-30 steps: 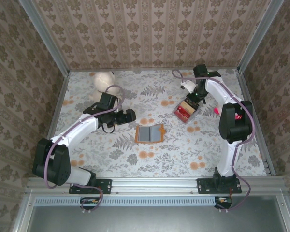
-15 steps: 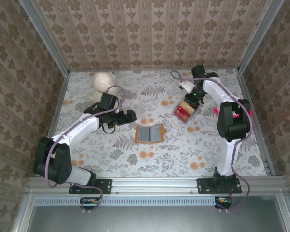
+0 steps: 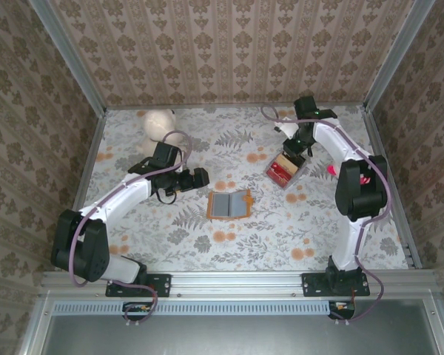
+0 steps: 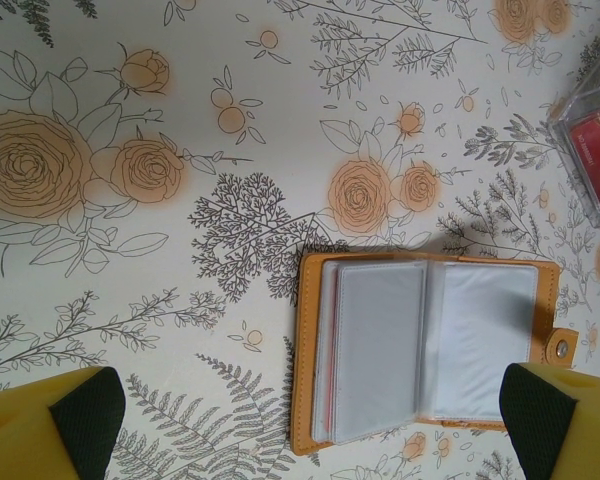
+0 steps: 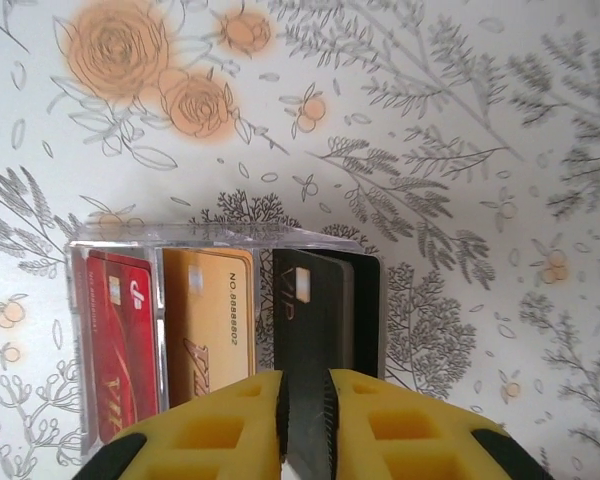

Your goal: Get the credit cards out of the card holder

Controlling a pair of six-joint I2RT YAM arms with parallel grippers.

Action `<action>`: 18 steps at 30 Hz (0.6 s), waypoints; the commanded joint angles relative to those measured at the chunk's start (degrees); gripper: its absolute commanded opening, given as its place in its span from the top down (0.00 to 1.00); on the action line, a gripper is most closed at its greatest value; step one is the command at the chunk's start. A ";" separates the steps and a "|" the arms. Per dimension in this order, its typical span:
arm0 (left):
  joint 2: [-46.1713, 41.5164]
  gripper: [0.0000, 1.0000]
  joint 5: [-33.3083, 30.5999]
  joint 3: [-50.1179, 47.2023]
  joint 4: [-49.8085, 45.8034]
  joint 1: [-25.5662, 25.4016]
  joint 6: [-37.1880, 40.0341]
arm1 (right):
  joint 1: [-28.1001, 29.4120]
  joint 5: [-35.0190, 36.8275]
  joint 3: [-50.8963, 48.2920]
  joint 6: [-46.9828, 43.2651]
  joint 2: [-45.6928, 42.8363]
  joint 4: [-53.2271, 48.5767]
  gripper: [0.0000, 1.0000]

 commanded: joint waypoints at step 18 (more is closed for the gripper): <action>1.75 0.07 -1.51 -0.91 1.94 -10.64 -5.81 | 7.44 -14.53 -22.11 44.86 -26.90 20.00 0.56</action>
